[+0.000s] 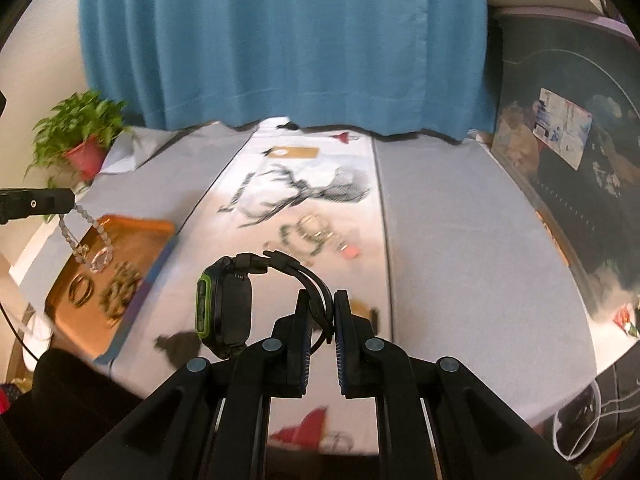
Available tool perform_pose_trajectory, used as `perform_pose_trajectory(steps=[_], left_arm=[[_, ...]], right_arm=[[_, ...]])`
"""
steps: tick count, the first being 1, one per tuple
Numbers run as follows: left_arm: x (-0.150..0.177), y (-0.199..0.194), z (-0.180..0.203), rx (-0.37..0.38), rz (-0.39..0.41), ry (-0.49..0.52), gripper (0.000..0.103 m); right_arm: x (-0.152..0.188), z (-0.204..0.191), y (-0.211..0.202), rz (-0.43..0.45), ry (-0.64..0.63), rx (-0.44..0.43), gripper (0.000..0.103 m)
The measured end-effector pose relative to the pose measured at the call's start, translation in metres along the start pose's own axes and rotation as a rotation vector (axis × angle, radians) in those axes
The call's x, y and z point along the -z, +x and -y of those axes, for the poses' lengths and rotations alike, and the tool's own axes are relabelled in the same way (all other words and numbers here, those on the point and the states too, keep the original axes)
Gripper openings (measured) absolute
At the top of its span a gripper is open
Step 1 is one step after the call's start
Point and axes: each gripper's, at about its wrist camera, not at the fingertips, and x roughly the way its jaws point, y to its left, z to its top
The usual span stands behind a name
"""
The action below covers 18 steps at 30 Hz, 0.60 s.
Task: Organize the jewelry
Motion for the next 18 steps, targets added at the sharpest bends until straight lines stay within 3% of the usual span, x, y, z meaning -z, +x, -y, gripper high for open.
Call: perform_pose_trajectory(steps=[4, 11, 14, 18], left_arm=[[0.014, -0.003, 0.001, 0.026, -0.016, -0.014, 0.004], [0.002, 0.035, 0.033, 0.12, -0.037, 0.021, 0.004], [0.0, 0.082, 0.03, 0.115, -0.097, 0.003, 0.004], [0.017, 0.153, 0.002, 0.048, -0.225, -0.085, 0.004]], right_arm=[[0.017, -0.017, -0.005, -0.029, -0.014, -0.007, 0.011], [0.03, -0.004, 0.005, -0.066, 0.012, 0.011, 0.011], [0.03, 0.012, 0.014, -0.079, 0.03, 0.03, 0.011], [0.032, 0.031, 0.03, -0.103, 0.05, 0.05, 0.011]])
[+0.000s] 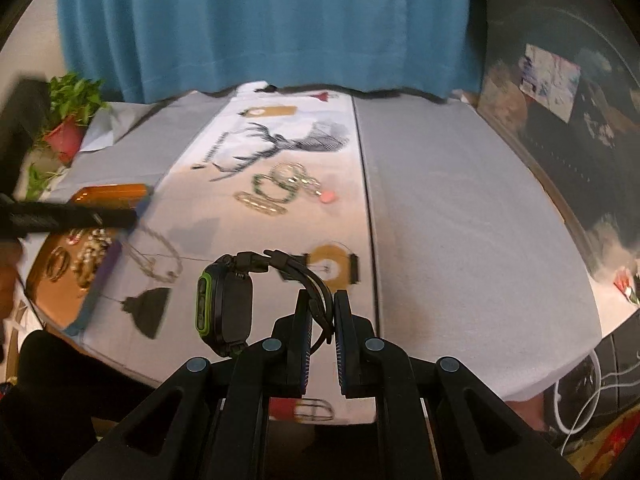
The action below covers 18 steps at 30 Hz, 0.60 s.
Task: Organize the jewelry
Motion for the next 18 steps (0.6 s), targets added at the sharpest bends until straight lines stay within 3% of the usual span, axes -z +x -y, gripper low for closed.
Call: perform_pose_trajectory(steps=[4, 7, 9, 16, 18], left_arm=[[0.008, 0.02, -0.029, 0.021, -0.058, -0.094, 0.008], [0.009, 0.017, -0.031, -0.026, -0.053, -0.069, 0.031], [0.009, 0.014, -0.03, -0.06, -0.038, -0.047, 0.052], [0.015, 0.028, -0.025, -0.116, -0.066, 0.011, 0.056], [0.017, 0.03, -0.019, -0.16, -0.061, 0.048, 0.049]], right_arm=[[0.005, 0.01, 0.016, -0.032, 0.02, 0.0, 0.011], [0.006, 0.014, 0.025, -0.044, 0.032, -0.003, 0.011], [0.006, 0.014, 0.028, -0.046, 0.039, -0.008, 0.012], [0.007, 0.013, 0.034, -0.053, 0.043, -0.015, 0.012], [0.006, 0.014, 0.037, -0.055, 0.047, -0.01, 0.012]])
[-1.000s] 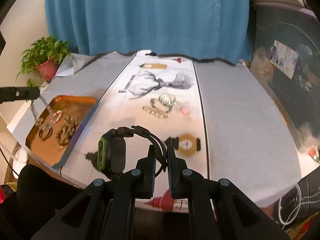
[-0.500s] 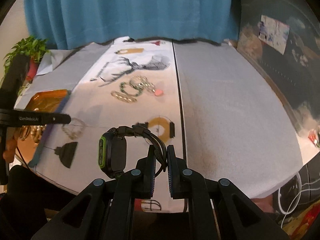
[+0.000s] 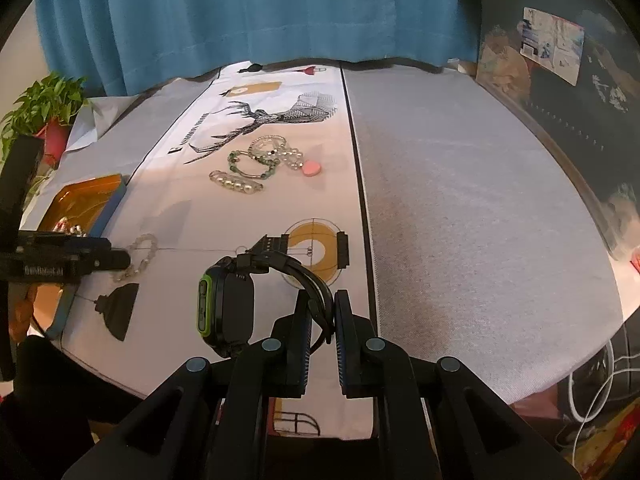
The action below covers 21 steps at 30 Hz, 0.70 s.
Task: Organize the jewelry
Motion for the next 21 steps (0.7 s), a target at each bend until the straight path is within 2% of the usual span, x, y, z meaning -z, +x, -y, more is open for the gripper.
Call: perform_pose_trajectory(steps=[1, 2, 3, 6, 12, 16, 21], left_arm=[[0.001, 0.001, 0.003, -0.047, 0.01, 0.016, 0.04], [0.002, 0.001, 0.006, -0.099, 0.02, 0.04, 0.016], [0.002, 0.002, 0.008, -0.12, 0.022, 0.066, 0.004], [0.003, -0.002, 0.004, -0.108, 0.015, 0.028, 0.004], [0.005, -0.06, 0.004, -0.093, 0.134, -0.003, 0.004], [0.017, -0.104, 0.012, -0.133, 0.216, 0.008, 0.004], [0.043, -0.151, 0.019, -0.164, 0.323, 0.009, 0.004]], right_arm=[[0.0, 0.001, 0.003, -0.003, 0.003, 0.007, 0.012], [-0.001, 0.002, 0.007, -0.009, 0.008, 0.012, 0.012], [-0.001, 0.003, 0.009, -0.013, 0.012, 0.014, 0.012], [-0.002, 0.004, 0.015, -0.027, 0.024, 0.014, 0.012], [-0.007, 0.002, 0.006, 0.0, 0.022, 0.02, 0.012], [-0.013, -0.012, -0.014, 0.037, 0.023, 0.015, 0.012], [-0.009, -0.049, -0.058, 0.105, -0.03, -0.031, 0.012]])
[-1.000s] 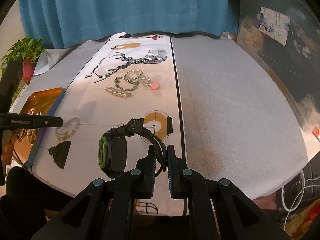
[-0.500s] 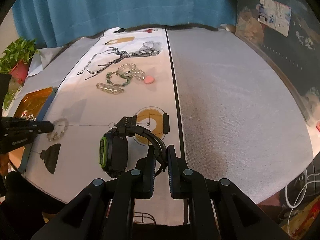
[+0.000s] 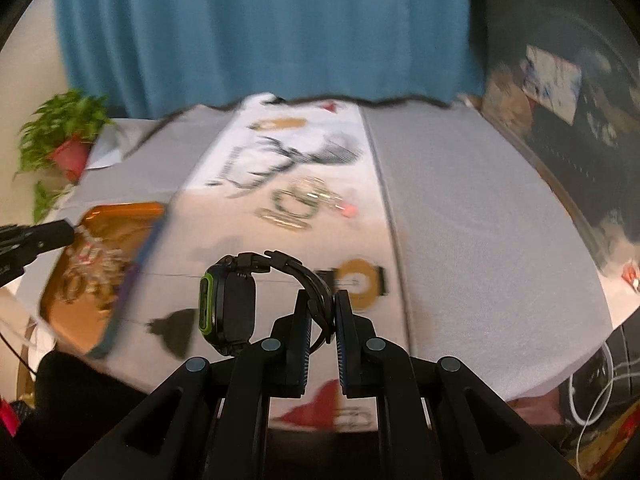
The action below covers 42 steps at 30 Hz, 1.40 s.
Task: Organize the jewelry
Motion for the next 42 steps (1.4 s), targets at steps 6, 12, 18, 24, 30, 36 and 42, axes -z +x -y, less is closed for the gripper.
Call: perform_pose_trajectory(steps=[6, 12, 18, 24, 30, 36, 42], left_arm=[[0.028, -0.044, -0.005, -0.018, 0.061, -0.008, 0.004], [0.054, -0.069, -0.02, -0.054, 0.085, -0.021, 0.004], [0.069, -0.076, -0.043, -0.07, 0.088, -0.051, 0.004], [0.074, -0.071, -0.069, -0.085, 0.086, -0.083, 0.004], [0.075, -0.059, -0.093, -0.08, 0.075, -0.113, 0.004], [0.068, -0.043, -0.123, -0.081, 0.068, -0.139, 0.004], [0.047, -0.029, -0.158, -0.093, 0.072, -0.159, 0.004]], right_arm=[[0.013, -0.056, -0.035, 0.031, -0.095, -0.062, 0.012], [0.026, -0.102, -0.047, 0.026, -0.175, -0.117, 0.012], [0.03, -0.137, -0.047, 0.015, -0.242, -0.151, 0.012], [0.028, -0.164, -0.038, 0.0, -0.287, -0.163, 0.012], [0.022, -0.187, -0.018, -0.025, -0.315, -0.169, 0.012], [0.01, -0.214, 0.006, -0.042, -0.344, -0.18, 0.012], [-0.009, -0.24, 0.035, -0.049, -0.363, -0.195, 0.012]])
